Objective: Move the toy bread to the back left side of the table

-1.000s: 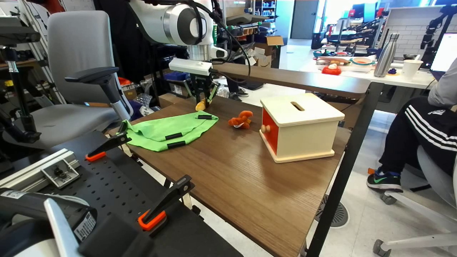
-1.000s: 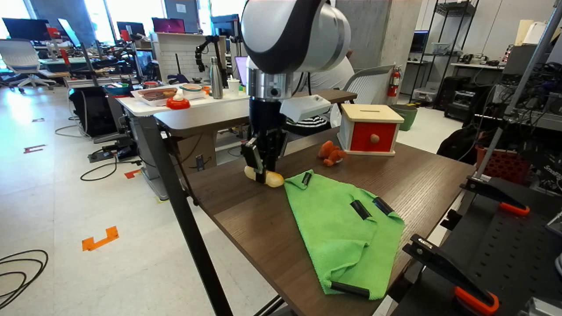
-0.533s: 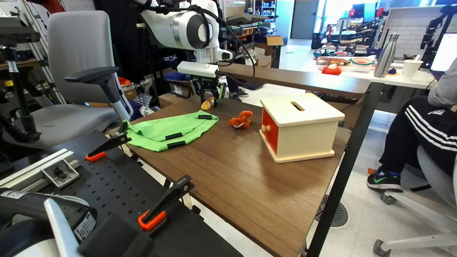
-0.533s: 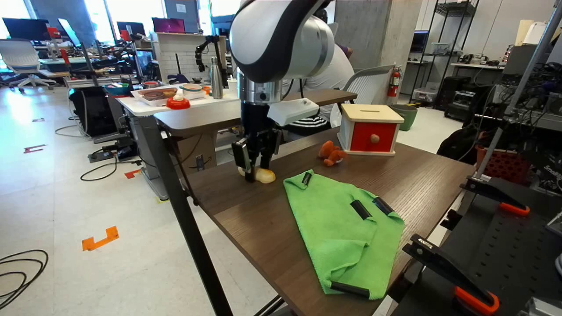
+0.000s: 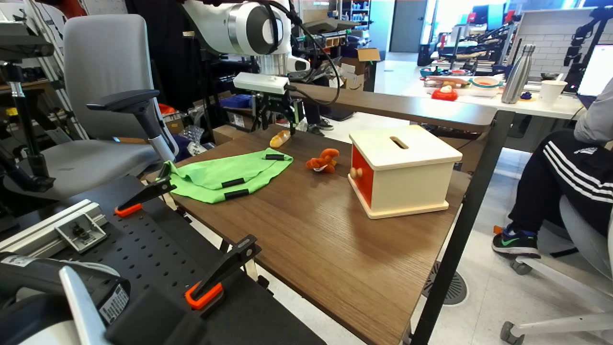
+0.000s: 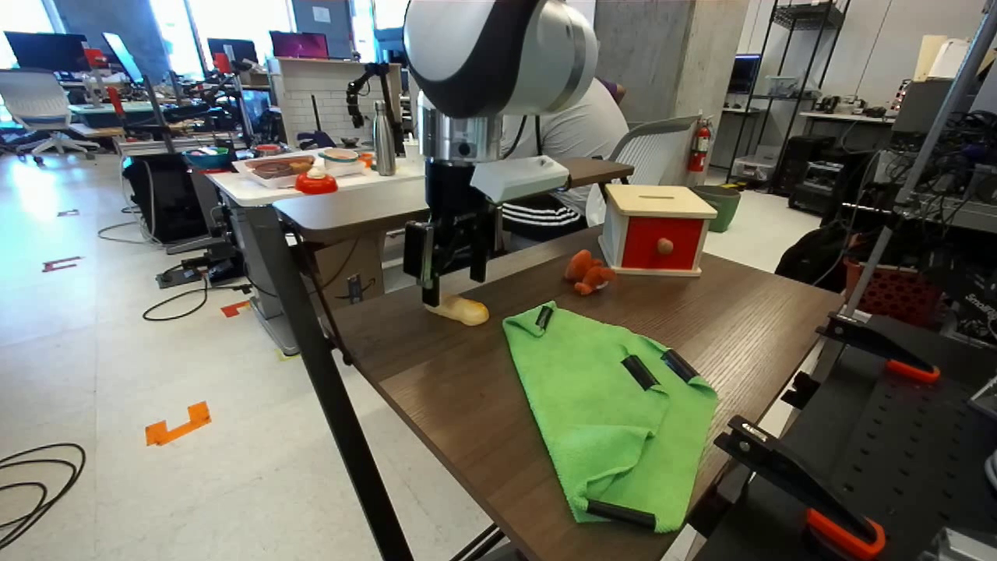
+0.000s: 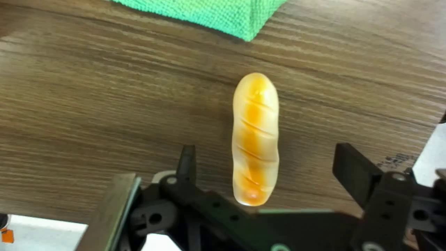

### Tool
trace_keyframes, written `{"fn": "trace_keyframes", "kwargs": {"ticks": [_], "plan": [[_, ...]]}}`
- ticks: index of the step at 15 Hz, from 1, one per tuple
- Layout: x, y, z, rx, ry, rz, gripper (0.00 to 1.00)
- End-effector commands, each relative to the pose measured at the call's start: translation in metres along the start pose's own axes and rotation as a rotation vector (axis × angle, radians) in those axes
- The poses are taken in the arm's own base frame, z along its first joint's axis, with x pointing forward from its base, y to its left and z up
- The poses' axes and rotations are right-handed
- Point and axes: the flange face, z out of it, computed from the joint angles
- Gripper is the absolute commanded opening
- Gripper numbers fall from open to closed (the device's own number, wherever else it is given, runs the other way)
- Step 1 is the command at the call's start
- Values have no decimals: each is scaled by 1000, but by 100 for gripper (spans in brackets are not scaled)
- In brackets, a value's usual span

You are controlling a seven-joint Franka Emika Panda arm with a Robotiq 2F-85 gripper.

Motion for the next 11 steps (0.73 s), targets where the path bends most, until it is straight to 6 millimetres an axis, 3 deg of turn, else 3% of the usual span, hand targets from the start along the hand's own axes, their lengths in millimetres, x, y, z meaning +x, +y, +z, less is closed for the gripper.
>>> {"fn": "trace_keyframes", "kwargs": {"ticks": [1, 5, 6, 8, 11], "plan": [[-28, -10, -55, -8, -3, 45, 100], [-59, -10, -117, 4, -19, 71, 100], [-30, -10, -86, -7, 20, 51, 100], [-44, -9, -110, -7, 4, 59, 100], [-54, -9, -116, -9, -5, 61, 100]]}}
